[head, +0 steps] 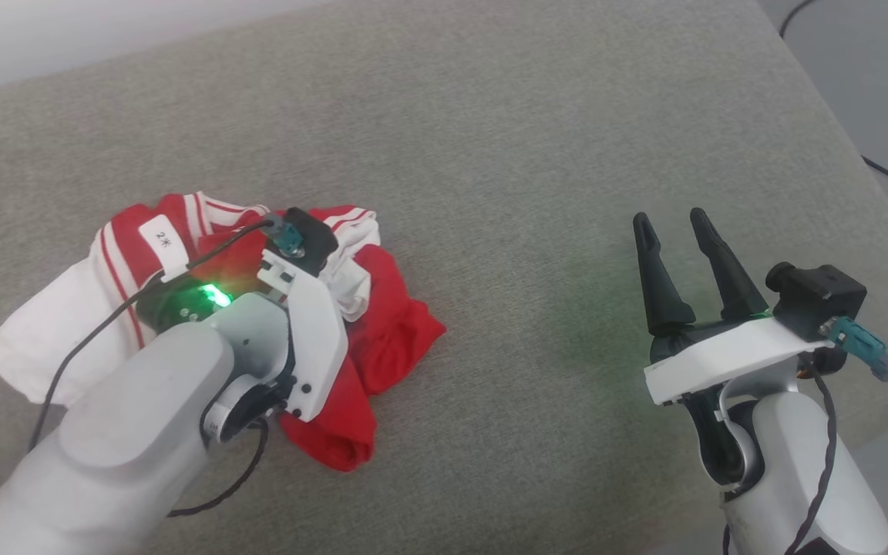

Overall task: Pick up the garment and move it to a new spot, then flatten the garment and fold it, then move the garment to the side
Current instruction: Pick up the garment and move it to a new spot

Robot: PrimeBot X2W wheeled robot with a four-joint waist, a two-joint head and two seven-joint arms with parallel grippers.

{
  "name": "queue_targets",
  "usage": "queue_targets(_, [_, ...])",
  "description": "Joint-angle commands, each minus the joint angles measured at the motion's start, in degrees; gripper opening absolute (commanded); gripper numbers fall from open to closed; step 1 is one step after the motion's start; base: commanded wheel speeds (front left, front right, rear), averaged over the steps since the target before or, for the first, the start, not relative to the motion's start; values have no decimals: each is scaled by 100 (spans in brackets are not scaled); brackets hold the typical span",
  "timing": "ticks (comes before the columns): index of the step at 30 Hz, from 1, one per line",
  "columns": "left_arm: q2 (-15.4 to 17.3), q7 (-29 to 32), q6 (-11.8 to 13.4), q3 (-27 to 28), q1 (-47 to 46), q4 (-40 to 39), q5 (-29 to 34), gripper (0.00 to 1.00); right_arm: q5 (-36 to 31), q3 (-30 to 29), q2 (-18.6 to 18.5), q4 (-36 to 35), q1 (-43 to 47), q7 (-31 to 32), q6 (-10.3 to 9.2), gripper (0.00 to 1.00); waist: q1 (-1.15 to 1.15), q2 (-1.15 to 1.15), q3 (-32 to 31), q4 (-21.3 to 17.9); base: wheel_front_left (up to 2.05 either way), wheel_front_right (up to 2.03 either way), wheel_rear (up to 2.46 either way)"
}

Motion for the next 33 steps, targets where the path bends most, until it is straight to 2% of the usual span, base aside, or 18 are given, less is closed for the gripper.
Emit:
queue_targets(1, [-112,-12,-92,-180,167,308,-19,60,27,4,18,43,-66,-55,0,100,0,0,-11,55,0,0,0])
queue_targets(2, [-175,-67,-129,-157,150,397,-56,100,18,0,16,70,-84,-54,0,100,0,0,-30,90,0,0,0])
queue_targets(9, [-277,-758,-432,172,-81,414,-182,100,-87,-118,-63,134,-1,-17,0,100,0,0,-391,531,0,0,0])
queue_targets(15, [-133,-1778,-480,535,68,142,-118,100,-63,-242,-259,36,194,75,0,100,0,0,-773,1055,0,0,0])
queue_targets(20, [153,-2823,-361,1003,459,-51,-159,100,-70,-347,-422,18,368,132,0,100,0,0,-1056,1459,0,0,0])
queue_targets(26, [597,-3926,-92,1589,1211,-209,-289,100,-97,-528,-514,4,602,187,0,100,0,0,-1321,1850,0,0,0])
queue_targets(33, [936,-4756,226,2183,2227,-488,-523,100,-170,-737,-549,-106,840,259,0,100,0,0,-1511,2146,0,0,0])
